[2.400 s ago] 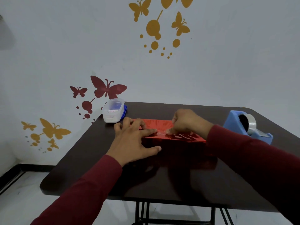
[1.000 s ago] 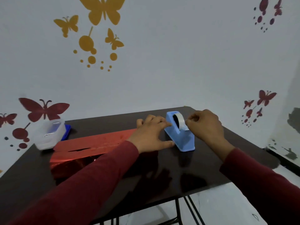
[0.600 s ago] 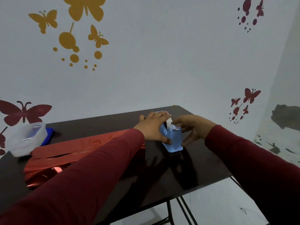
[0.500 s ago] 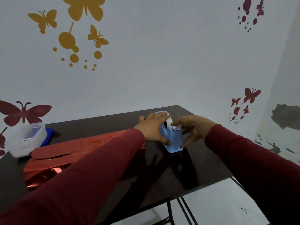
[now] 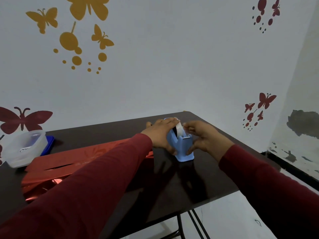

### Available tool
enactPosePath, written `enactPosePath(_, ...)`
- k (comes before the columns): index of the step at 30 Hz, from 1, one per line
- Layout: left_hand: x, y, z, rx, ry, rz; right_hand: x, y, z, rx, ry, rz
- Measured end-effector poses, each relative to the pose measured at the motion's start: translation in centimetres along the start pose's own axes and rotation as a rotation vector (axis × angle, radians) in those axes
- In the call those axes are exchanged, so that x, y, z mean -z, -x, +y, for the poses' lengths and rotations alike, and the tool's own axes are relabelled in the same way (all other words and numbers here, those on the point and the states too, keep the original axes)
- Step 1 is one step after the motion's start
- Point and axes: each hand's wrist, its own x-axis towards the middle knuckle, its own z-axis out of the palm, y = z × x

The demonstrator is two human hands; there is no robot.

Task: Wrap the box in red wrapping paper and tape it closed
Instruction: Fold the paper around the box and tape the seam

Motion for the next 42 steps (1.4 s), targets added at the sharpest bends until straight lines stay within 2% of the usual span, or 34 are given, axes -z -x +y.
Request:
enactPosePath(5,0.5,0.5,0.5,-0.032,-0.039,0.005,1.3,0.8,3.8,0.146,-0.145,0.06)
enactPosePath(11,0.8,1.0,1.1,-0.056,-0.101,-0.005,1.8,1.8,5.6,0.216,-0.141,0.034)
enactPosePath(17,1.0,0.7,1.2,-0.056,-0.116,-0.008,2.9,0.8,5.7,0.282,0.052,0.004)
enactPosePath(21,1.4,0.9,1.3,-0.044,-0.124,-0.038,4.1,0.8,5.6,0.433,0.496,0.032)
enactPosePath(22,1.5,1.0,1.4,-0.042,-0.117,-0.038,4.4,0.7,5.7,0.437,0.522,0.027)
enactPosePath(24,1.7,1.1,1.6,-0.054,-0.042,0.017,5.1,0.8,5.6,0.43,0.431,-0.019)
enactPosePath(27,2.4,1.5,2.4,-0.118,0.287,0.15,5.3,1.8,5.0,0.493,0.282,0.004)
enactPosePath(30,4.1,2.3,3.9,-0.167,0.575,0.116,4.9,3.2,3.8,0.556,0.231,0.002)
enactPosePath(33,5.5,3.1,4.7,-0.183,0.581,0.116,3.9,4.4,2.7,0.59,0.257,-0.012)
enactPosePath(36,6.4,4.0,4.6,-0.146,0.586,0.203,3.1,4.9,1.6,0.554,0.269,-0.031)
enactPosePath(40,7.7,6.0,3.7,-0.064,0.635,0.372,1.7,5.6,0.6,0.322,0.008,-0.086)
enactPosePath(42,8.2,7.4,2.6,0.006,0.704,0.463,0.8,6.0,0.3,0.319,-0.062,-0.133)
